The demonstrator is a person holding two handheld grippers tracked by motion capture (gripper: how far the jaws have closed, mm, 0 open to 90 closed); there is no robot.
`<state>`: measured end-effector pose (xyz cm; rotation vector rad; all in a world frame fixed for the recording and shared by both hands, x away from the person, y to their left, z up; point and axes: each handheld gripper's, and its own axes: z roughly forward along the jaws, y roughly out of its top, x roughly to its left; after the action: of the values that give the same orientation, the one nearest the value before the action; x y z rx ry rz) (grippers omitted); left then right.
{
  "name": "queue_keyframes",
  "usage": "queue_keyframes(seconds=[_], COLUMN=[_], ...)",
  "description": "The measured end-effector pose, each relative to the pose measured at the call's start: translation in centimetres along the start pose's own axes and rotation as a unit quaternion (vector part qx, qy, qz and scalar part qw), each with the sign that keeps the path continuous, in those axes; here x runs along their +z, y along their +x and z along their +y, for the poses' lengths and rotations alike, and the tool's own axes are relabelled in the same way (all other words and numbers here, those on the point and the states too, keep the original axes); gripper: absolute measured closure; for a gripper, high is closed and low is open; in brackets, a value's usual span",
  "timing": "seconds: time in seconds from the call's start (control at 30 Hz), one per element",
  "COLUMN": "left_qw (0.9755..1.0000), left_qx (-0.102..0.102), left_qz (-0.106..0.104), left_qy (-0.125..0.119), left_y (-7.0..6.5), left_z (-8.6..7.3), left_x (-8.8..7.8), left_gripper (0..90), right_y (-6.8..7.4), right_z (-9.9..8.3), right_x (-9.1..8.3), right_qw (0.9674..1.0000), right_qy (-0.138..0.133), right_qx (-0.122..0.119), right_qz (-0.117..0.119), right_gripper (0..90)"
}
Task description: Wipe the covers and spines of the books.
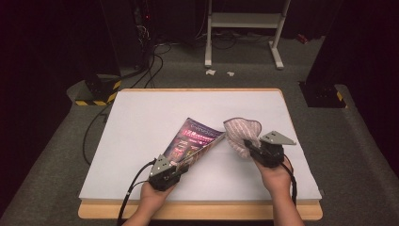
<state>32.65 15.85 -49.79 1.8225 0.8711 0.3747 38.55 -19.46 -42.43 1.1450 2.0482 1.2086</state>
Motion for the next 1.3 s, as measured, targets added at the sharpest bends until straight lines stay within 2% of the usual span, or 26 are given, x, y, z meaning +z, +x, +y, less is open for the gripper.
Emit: queue_keyframes(seconds=[0.07,0.13,0.3,0.43,0.63,0.73,0.8,0.9,1.13,1.3], left_qw=[1.0000,1.0000,1.0000,1.0000,1.0000,1.0000,1.0000,1.0000,0.9999,0.9998], left_qx=[-0.001,-0.001,-0.001,0.000,0.001,0.001,0.002,0.004,0.009,0.016], left_qz=[0.000,0.000,0.001,0.001,0.003,0.004,0.005,0.006,0.009,0.013], left_qy=[-0.001,-0.001,0.000,0.000,0.001,0.001,0.001,0.001,0.003,0.004], left_y=[0.0,0.0,0.0,-0.1,-0.2,-0.2,-0.2,-0.2,-0.4,-0.5], left_z=[0.0,0.0,0.0,0.0,0.0,0.1,0.1,0.1,0.1,0.0], left_x=[0.0,0.0,0.0,0.0,0.0,0.0,0.0,0.0,0.0,0.0], left_gripper=[82.1,82.1,82.1,82.2,82.2,82.3,82.3,82.3,82.5,82.7], right_y=[0.2,0.2,0.6,1.1,2.3,3.7,5.1,6.6,10.4,12.4], right_z=[0.4,0.6,0.2,-0.3,-0.2,0.1,0.5,0.9,1.7,2.2], right_x=[1.3,3.0,6.4,7.3,7.1,6.7,6.4,5.9,4.6,3.9], right_qw=[0.9999,0.9997,0.9990,0.9989,0.9985,0.9980,0.9967,0.9950,0.9873,0.9827], right_qy=[0.011,0.023,0.042,0.043,0.038,0.033,0.026,0.022,0.007,0.005], right_qx=[-0.004,0.003,0.005,0.010,0.002,-0.017,-0.029,-0.045,-0.070,-0.071], right_qz=[-0.001,0.008,0.010,0.019,0.039,0.052,0.072,0.087,0.142,0.171], right_gripper=[70.4,70.4,70.3,70.2,70.2,70.2,70.1,70.0,69.7,69.5])
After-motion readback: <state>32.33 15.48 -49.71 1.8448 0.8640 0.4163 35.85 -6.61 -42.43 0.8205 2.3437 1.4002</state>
